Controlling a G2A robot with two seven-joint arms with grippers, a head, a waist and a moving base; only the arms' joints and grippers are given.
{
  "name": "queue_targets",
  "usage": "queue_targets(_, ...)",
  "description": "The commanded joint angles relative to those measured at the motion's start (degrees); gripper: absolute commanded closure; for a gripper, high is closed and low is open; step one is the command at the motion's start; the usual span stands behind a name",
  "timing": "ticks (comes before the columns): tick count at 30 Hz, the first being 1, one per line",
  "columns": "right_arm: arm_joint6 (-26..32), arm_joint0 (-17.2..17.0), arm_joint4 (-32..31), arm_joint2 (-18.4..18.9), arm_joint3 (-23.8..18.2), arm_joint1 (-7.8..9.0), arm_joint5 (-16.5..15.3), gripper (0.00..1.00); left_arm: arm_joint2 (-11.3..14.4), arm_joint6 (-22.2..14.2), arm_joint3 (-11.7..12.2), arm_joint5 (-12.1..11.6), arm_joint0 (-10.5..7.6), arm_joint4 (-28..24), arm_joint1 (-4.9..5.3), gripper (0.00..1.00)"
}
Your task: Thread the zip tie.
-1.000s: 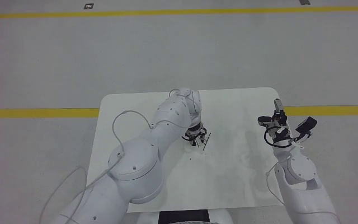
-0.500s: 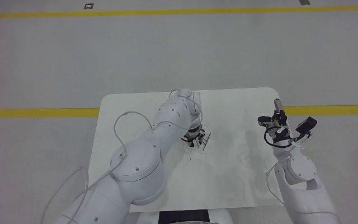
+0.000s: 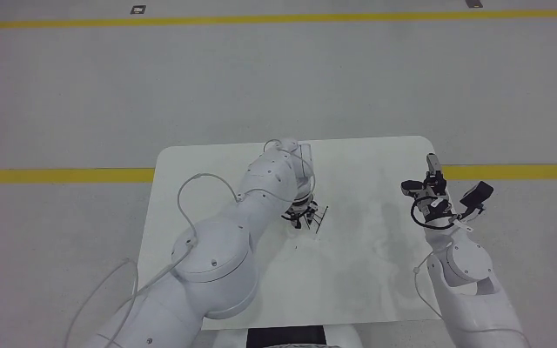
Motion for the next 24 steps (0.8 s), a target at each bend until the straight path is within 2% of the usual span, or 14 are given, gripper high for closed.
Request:
queue_targets(1,0.0,0.0,0.0,0.0,0.0,0.0,0.0,0.0,0.0,0.18,0.0,0.0,0.06,0.19,0.03,0.78)
queue_targets(24,0.0,0.0,0.0,0.0,0.0,0.0,0.0,0.0,-0.01,6.83,0.0,0.0,0.44,1.48,-0.65,0.84)
